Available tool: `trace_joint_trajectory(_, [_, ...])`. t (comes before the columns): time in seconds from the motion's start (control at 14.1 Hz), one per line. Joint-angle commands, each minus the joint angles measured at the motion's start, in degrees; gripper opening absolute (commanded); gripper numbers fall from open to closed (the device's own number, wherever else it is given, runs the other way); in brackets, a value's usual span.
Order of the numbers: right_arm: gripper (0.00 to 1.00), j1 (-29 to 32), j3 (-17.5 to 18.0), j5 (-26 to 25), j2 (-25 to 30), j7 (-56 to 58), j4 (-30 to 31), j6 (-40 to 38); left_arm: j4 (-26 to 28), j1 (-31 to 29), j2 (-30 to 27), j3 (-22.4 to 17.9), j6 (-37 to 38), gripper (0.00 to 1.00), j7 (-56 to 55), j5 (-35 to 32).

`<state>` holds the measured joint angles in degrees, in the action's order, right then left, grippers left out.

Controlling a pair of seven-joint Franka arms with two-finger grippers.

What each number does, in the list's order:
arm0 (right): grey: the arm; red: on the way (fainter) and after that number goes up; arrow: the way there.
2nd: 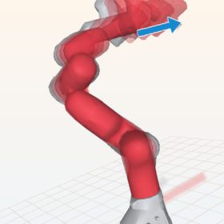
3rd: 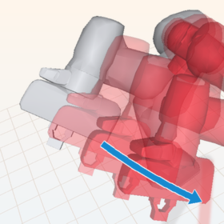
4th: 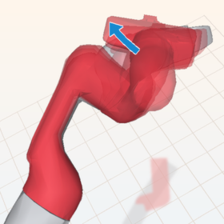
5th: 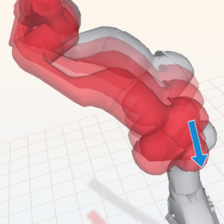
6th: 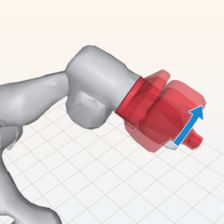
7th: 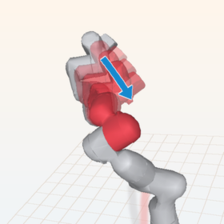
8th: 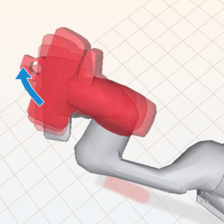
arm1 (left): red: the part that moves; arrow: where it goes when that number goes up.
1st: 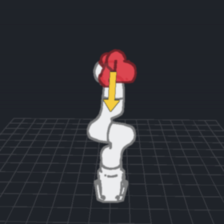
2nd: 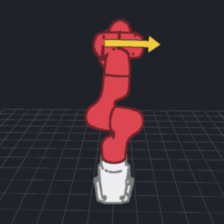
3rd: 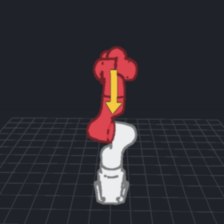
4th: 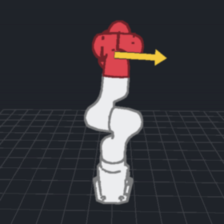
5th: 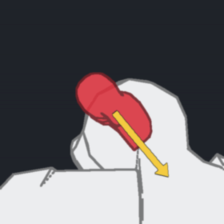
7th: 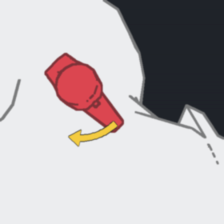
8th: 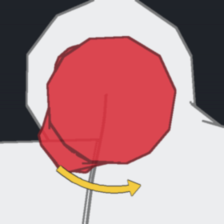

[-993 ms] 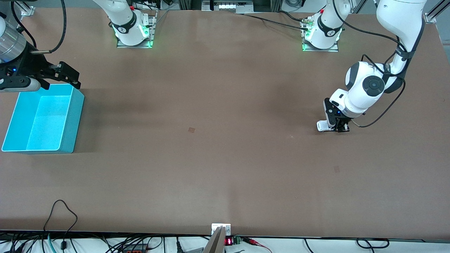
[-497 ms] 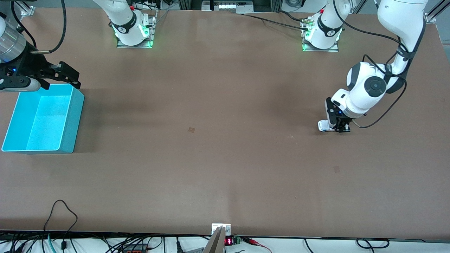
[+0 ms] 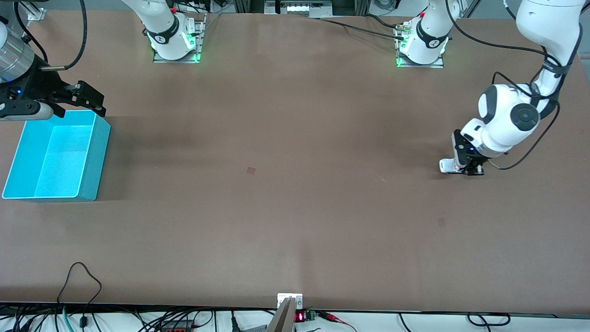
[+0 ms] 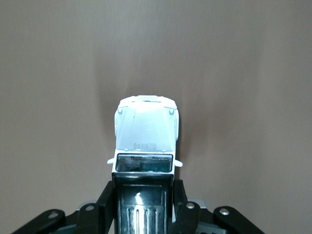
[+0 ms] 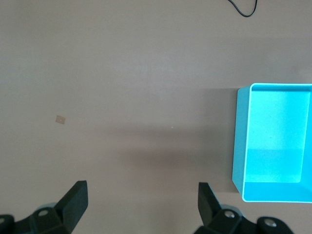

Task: Wind and store white jeep toy
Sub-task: 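Pull the jeep backward along the table with the left gripper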

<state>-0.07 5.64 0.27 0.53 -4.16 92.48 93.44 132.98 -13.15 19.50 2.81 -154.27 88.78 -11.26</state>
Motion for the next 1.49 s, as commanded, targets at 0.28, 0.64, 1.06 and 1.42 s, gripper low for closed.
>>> trace_joint_trajectory(0.28, [1.0,-0.1,-0.11,-0.27,0.79,0.82,0.42,0.17,-2.47,-5.66,7.57,0.0,-1.3,0.17,3.23,-1.83])
trace_joint_trajectory(0.64, [1.0,-0.19,-0.11,-0.27,0.79,0.74,0.42,0.08,-4.14,-8.12,8.62,0.09,-1.3,0.17,7.99,-2.09])
trace_joint_trajectory(1.06, [1.0,-0.19,-0.11,-0.27,0.79,0.74,0.42,0.08,-4.23,-8.12,7.84,0.18,-1.3,1.0,7.73,-2.09])
trace_joint_trajectory(1.42, [1.0,-0.19,-0.11,-0.27,0.79,0.74,0.42,0.17,-4.4,-8.03,3.97,0.7,1.15,1.0,7.73,-2.09])
